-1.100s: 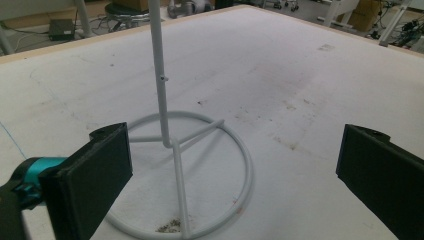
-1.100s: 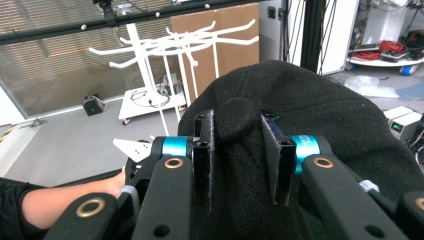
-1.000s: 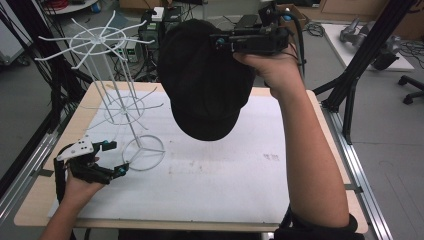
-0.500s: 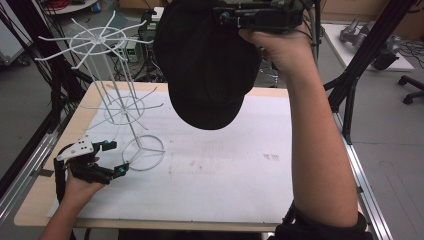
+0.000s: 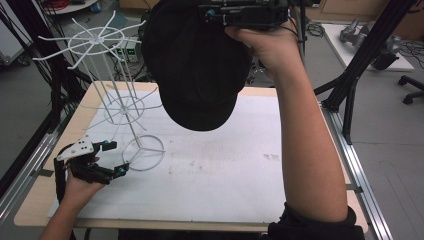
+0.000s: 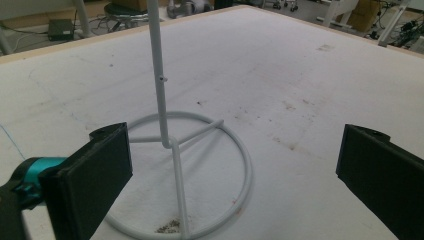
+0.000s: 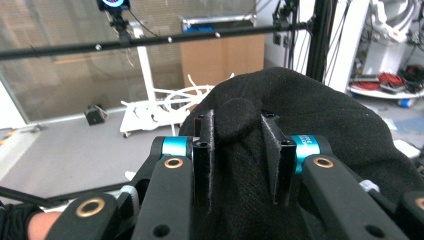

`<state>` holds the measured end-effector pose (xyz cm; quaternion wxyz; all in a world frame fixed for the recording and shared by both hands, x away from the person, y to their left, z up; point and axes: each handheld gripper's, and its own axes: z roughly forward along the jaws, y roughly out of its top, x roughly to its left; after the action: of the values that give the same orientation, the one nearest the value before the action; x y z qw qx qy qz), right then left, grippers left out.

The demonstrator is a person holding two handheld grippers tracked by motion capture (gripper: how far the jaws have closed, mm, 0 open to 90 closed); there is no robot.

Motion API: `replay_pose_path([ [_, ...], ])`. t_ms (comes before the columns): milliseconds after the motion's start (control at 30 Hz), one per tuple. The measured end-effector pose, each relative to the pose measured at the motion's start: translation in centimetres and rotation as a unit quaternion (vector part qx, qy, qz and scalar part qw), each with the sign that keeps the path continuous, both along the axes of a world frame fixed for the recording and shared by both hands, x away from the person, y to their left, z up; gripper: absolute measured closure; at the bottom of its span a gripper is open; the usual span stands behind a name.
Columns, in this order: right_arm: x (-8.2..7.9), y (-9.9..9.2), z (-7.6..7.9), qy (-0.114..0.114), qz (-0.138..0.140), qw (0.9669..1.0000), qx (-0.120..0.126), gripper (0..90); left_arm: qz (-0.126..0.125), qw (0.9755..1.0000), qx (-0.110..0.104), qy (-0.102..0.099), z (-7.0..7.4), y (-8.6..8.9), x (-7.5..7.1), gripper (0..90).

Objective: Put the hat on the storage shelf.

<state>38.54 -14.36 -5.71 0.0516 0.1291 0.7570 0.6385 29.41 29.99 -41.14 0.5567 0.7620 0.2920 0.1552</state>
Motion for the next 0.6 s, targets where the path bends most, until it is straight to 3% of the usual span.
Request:
replay_pose_path([
  [167, -0.1, -0.4, 0.4, -0.003, -0.005, 1.0000, 0.000, 71.3, 0.001, 1.0000, 0.000, 0.001, 0.0, 0.0, 0.1, 1.7],
  [300, -0.9, -1.3, 1.7, -0.015, -0.005, 0.9997, 0.020, 71.4, 0.000, 1.0000, -0.001, 0.002, 0.0, 0.0, 0.0, 1.7],
  [600, -2.1, -0.7, 3.0, -0.026, 0.009, 0.9996, 0.012, 71.3, -0.001, 1.0000, -0.003, 0.001, 0.0, -0.1, 0.0, 1.7],
])
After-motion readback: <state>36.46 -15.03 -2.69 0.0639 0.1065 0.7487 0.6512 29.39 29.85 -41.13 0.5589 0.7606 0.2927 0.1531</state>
